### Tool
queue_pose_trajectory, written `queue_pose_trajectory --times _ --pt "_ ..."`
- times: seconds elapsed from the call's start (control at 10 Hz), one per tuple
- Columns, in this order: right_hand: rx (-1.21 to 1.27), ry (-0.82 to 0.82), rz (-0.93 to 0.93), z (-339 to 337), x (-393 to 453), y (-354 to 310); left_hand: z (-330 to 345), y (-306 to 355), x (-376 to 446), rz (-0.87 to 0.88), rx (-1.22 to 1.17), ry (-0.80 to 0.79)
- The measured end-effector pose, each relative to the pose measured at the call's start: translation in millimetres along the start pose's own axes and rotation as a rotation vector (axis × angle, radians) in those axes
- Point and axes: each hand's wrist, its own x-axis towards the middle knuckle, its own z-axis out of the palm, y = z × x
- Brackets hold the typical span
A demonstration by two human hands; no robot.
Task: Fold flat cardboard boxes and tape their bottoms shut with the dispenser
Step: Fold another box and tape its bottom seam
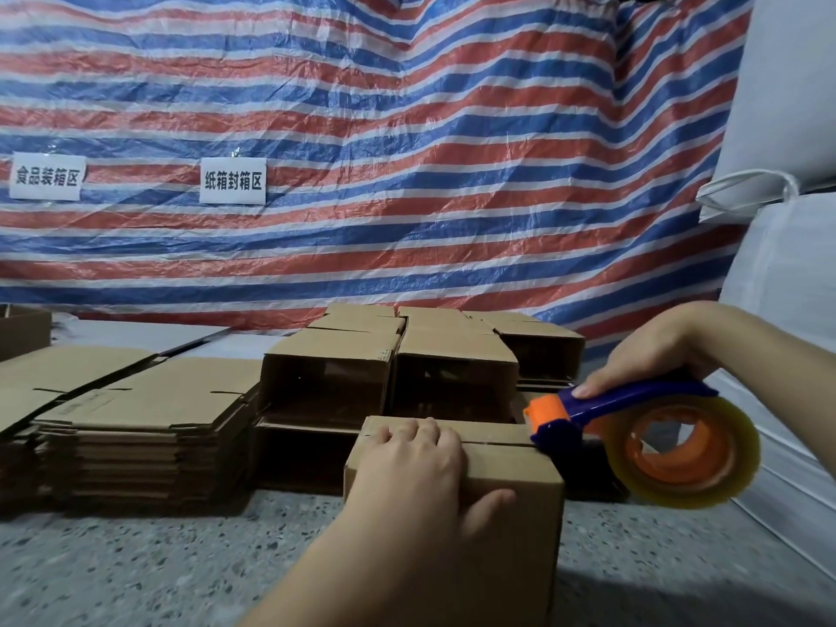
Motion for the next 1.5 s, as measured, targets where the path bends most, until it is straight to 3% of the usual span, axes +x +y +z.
queue_pose_trajectory --times 0.1,0.2,0.3,0.6,0.7,0.9,1.0,1.2,1.4,1.5 --pt "-0.150 -0.109 0.117 -4.7 -5.7 -4.0 -9.3 8.5 9.0 -0.042 -0.041 -0.053" --pt "-0.188 -0.146 0.116 -6.9 -5.4 -4.5 -9.8 24.5 23.1 0.028 -0.128 -0.049" --pt "-0.178 -0.150 0.114 -7.9 -1.1 1.6 -3.8 36.9 29.8 0.139 -0.161 -0.064" --pt "-0.111 -0.160 0.092 -41.0 -16.2 29.9 6.8 34.4 30.6 0.190 -0.136 0.019" --pt "-0.229 -0.137 0.145 -40.0 -26.3 31.5 7.0 36.6 30.7 0.207 -0.143 0.010" --pt "-0.749 0.003 0.220 26.5 1.7 -11.0 3.7 41.2 33.4 0.196 -0.093 -0.041" --pt "-0.919 0.072 0.216 61.3 10.9 7.8 4.2 40.5 33.5 0.198 -0.094 -0.048" --pt "-0.528 0.465 0.005 136.8 41.6 70.4 8.5 39.0 35.3 0.204 -0.123 -0.021" --pt "-0.301 0.533 -0.077 185.3 40.6 92.7 11.0 39.5 34.7 0.208 -0.117 -0.004" --pt "-0.358 0.537 -0.010 179.5 32.2 86.5 10.1 39.2 33.8 0.206 -0.128 0.000"
